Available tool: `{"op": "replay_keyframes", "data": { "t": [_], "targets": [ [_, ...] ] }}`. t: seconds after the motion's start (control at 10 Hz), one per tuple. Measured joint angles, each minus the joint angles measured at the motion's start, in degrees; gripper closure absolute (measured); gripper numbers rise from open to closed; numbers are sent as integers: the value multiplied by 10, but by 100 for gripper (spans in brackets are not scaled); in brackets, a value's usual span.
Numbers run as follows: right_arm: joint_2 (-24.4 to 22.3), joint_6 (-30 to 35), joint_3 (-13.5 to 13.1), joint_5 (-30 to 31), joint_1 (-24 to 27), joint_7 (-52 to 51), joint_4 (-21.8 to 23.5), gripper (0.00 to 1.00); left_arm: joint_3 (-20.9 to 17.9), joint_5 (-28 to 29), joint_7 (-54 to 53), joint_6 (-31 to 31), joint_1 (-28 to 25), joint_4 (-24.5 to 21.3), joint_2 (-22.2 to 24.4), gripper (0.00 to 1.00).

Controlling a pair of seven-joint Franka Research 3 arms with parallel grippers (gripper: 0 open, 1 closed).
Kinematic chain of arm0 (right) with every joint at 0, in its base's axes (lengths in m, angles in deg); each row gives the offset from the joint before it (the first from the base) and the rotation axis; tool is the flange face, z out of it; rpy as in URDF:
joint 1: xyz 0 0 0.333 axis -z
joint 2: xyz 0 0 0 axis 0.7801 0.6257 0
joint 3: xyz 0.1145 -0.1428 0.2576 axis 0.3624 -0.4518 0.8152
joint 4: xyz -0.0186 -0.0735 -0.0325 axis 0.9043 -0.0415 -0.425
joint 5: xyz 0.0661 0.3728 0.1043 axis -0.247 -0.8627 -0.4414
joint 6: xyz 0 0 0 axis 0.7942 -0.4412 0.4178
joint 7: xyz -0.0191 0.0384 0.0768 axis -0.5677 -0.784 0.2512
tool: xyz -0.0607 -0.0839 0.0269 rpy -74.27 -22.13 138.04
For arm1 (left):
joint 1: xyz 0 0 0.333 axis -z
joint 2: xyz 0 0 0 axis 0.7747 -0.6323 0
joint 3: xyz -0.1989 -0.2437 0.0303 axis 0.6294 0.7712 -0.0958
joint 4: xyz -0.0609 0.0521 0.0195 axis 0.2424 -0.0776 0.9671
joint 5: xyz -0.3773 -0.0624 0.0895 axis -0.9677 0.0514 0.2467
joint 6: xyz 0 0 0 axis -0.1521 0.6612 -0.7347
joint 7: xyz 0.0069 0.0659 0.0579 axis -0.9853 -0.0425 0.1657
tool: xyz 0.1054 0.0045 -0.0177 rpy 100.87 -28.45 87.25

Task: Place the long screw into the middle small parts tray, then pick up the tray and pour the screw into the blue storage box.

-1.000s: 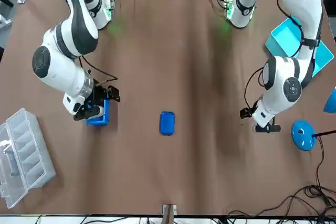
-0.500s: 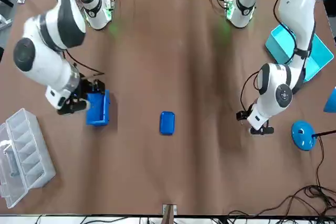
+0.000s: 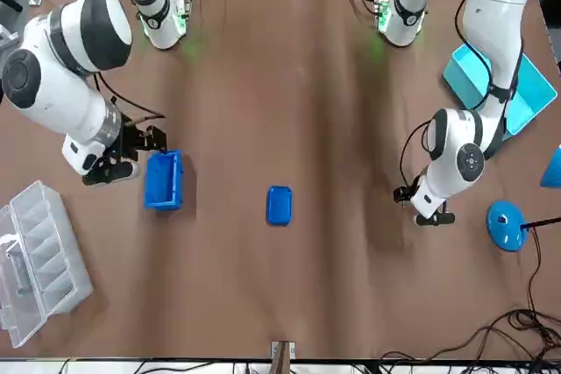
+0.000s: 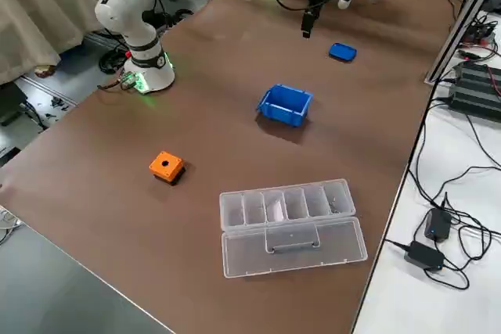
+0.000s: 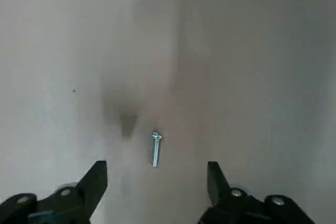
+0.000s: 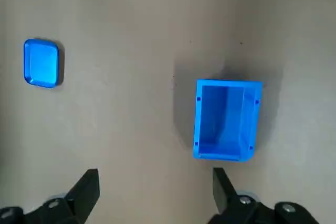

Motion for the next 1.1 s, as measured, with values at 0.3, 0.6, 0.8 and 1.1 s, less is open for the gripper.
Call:
{"op": "replay_keyframes", "data": {
  "t": [0.3,0.6,0.8,1.1],
  "targets": [
    [0,-10,3,0,-1,0,2,4,0,0,0,-22,0,0,-18,20],
    [2,-22,5,0,-5,0,2,4,0,0,0,-22,0,1,-20,24],
    [5,-27,6,0,-9,0,2,4,0,0,0,-22,0,1,-21,27],
    [6,-29,6,0,-10,0,2,4,0,0,0,-22,-1,1,-22,30]
  ]
}}
